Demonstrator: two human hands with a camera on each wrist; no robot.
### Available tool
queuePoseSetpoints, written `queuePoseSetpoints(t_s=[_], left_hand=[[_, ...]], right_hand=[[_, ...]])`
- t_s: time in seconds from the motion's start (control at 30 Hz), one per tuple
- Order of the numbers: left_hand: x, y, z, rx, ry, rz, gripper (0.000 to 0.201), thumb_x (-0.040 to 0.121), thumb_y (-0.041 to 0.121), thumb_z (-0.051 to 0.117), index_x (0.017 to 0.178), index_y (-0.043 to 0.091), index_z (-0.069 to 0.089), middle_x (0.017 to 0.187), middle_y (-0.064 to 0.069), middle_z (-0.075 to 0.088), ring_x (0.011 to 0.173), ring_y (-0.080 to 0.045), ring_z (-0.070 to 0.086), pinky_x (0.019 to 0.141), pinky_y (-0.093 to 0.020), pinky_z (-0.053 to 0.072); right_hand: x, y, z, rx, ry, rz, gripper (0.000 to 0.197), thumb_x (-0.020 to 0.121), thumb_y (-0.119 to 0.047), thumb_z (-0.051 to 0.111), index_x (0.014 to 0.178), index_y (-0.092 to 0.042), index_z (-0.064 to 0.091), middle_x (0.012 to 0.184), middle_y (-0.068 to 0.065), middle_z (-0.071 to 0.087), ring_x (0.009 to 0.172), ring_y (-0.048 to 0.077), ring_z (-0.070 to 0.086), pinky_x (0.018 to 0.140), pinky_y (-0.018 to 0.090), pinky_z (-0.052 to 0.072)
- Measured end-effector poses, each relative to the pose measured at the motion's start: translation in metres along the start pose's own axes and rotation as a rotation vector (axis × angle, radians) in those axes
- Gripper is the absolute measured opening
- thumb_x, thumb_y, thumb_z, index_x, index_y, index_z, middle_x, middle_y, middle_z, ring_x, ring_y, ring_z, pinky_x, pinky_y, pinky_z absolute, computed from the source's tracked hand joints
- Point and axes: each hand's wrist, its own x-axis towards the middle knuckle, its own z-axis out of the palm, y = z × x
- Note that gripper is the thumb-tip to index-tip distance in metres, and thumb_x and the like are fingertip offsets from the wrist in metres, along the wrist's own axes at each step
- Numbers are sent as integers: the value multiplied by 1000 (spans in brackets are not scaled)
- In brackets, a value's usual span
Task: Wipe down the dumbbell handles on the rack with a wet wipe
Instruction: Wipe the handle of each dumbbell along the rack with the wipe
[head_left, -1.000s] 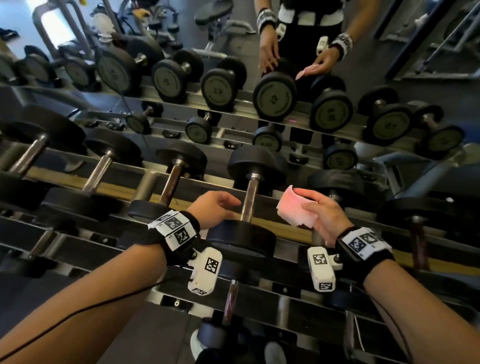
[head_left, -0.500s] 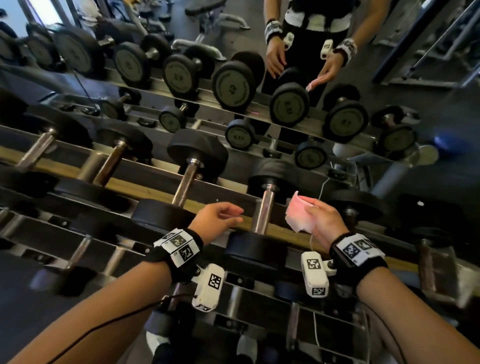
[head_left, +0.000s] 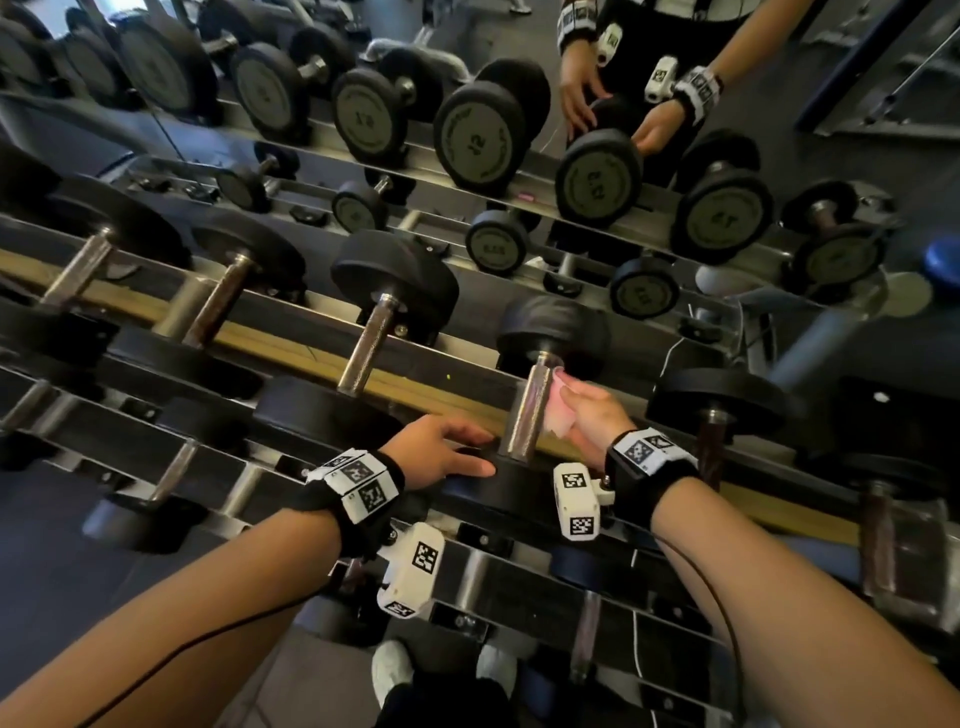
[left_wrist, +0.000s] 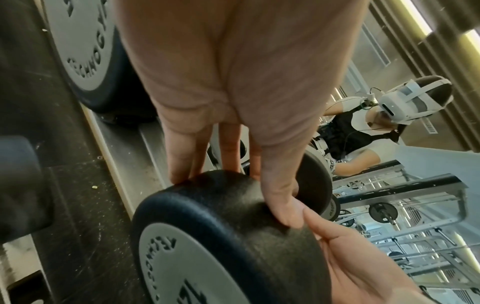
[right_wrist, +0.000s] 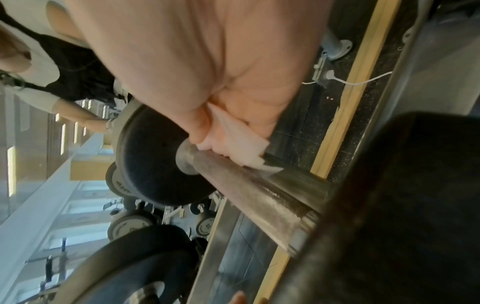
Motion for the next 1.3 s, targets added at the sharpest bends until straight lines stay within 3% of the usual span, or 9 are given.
queuePoseSetpoints(t_s=[0.07,0.23,0.4,0.57,0.7,0.87,1.0,1.17,1.3], left_hand=[[0,-6,0,6,5,5,36,76,26,86,108,33,71,106,12,73,107,-7,66,106,-36,49],[2,-16,-1,25,6,14,28,74,38,86,98,45,73,100,16,75,100,0,68,100,-32,54],[9,-7,-7,29,-59,-28,30,72,33,88,100,36,77,94,10,78,96,-9,72,98,-37,56],[10,-2,-9,33,-113,-55,27,74,30,87,97,38,77,95,8,78,100,-15,72,98,-43,56],[7,-9,-6,27,-71,-33,30,75,35,86,103,38,76,99,8,77,100,-12,71,98,-39,55],[6,-6,-9,24,-78,-31,30,73,35,86,102,35,77,99,8,77,96,-10,72,93,-33,57],[10,-9,-8,-1,-66,-33,31,72,31,88,99,38,74,96,10,76,95,-6,71,83,-26,59],[10,-19,-4,-44,-4,8,33,68,32,91,88,48,70,95,20,76,93,1,70,80,-22,57],[7,-19,-2,-72,20,10,34,67,33,91,91,44,70,97,17,76,100,-1,68,82,-23,56]], right_hand=[[-5,3,3,10,-40,-9,41,102,3,37,141,-3,46,126,10,58,105,22,62,91,31,50],[-15,14,2,-138,-90,-118,38,102,0,39,135,-11,54,137,15,54,115,21,58,106,32,39],[-44,35,-18,-394,-223,-94,27,96,-26,57,103,-47,73,132,-3,60,120,14,56,109,29,37],[-50,5,-24,-383,-231,-49,26,64,-30,80,85,-16,81,93,5,76,85,15,70,79,21,54],[-27,-21,-26,-121,154,-228,7,84,-3,70,84,-6,76,64,-2,70,55,5,64,53,14,49],[-18,-4,-7,-313,53,-313,25,97,-11,57,95,-29,74,75,-13,70,70,1,62,67,10,49],[-18,8,-4,-419,-102,-205,33,102,-13,47,123,-29,66,111,4,60,86,8,55,84,20,43],[-44,19,-16,-698,-179,-178,22,98,-41,54,95,-53,71,108,-14,69,98,-1,60,91,13,39],[-50,22,-23,-760,-266,-128,15,93,-35,64,97,-33,78,105,-7,75,106,9,67,102,27,47]])
